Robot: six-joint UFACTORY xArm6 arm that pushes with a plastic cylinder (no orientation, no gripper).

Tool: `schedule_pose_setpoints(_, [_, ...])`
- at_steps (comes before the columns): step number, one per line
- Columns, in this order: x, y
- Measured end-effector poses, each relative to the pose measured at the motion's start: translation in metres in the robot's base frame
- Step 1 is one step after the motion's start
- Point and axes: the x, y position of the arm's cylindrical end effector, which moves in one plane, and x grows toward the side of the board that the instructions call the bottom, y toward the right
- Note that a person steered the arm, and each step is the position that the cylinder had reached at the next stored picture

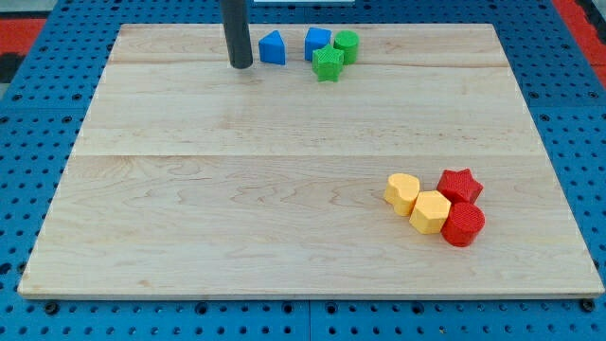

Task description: Place the green star right to the green circle

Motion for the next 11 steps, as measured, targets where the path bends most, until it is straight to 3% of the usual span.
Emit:
schedule_pose_setpoints(3, [0.001, 0.030])
schedule_pose_setpoints(6, [0.034, 0.100])
schedule_pose_setpoints(9, [0.024, 0.213])
schedule_pose_setpoints(11, [0.028, 0.226])
